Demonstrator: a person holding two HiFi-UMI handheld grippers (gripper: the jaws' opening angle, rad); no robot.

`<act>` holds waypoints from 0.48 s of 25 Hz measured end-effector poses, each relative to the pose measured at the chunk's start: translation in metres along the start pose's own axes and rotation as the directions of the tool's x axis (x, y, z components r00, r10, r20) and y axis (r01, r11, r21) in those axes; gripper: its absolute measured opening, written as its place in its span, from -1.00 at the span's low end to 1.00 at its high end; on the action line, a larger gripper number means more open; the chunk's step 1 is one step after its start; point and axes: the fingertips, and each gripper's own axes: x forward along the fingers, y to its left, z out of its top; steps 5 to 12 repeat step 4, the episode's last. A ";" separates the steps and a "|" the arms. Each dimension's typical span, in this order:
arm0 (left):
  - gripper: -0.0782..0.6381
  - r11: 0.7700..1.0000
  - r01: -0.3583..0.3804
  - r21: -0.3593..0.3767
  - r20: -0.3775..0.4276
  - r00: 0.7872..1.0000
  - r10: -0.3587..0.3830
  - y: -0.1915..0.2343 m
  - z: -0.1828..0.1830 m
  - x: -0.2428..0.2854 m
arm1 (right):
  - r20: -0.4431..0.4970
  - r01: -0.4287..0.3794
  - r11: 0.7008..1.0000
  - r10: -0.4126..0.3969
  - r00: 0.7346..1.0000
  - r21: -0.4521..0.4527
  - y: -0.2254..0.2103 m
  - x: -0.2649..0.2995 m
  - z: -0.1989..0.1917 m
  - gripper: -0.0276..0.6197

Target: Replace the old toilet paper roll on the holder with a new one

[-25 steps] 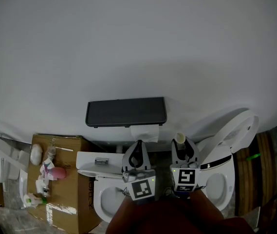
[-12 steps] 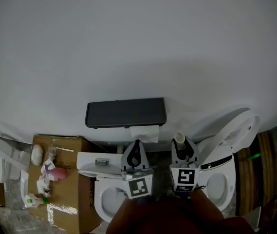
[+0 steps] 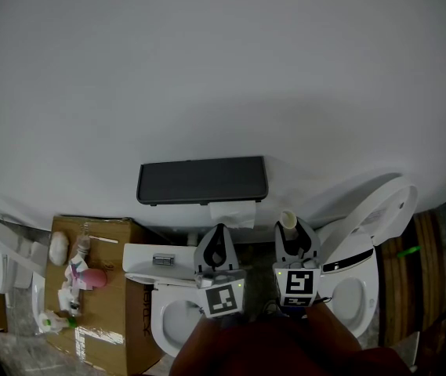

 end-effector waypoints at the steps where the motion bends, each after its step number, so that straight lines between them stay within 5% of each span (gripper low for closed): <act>1: -0.74 1.000 0.001 -0.001 0.001 1.000 -0.001 0.000 0.000 0.000 | 0.001 -0.001 1.000 0.001 1.000 0.001 0.000 0.000 0.000 -0.42; 12: -0.73 1.000 0.004 0.001 0.007 1.000 -0.004 0.000 0.001 -0.001 | 0.008 -0.003 1.000 0.003 1.000 0.001 0.002 -0.002 0.002 -0.42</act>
